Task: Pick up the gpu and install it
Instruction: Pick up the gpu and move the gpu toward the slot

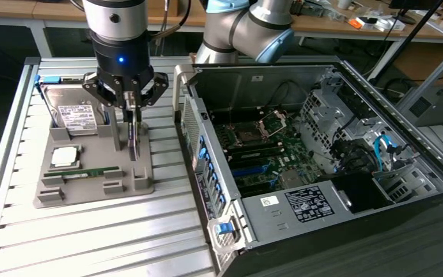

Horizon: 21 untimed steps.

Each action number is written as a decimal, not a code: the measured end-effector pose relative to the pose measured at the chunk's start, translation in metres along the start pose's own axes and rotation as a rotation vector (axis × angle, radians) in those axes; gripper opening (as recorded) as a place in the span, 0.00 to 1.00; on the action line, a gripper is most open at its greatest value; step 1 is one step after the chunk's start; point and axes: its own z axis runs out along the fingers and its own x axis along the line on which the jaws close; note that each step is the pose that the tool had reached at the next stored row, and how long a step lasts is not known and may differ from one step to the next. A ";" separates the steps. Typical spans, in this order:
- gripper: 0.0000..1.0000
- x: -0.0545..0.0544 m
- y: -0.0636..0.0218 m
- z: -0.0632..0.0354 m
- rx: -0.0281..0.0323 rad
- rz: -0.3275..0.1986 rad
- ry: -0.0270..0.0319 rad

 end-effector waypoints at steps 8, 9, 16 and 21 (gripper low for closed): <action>0.27 0.000 0.0002 -0.0037 -0.0005 0.000 0.0000; 0.27 0.000 0.0002 -0.0041 -0.0005 0.000 0.0002; 0.27 0.000 0.0003 -0.0068 -0.0012 0.000 0.0001; 0.27 0.000 0.0004 -0.0089 -0.0015 0.000 0.0001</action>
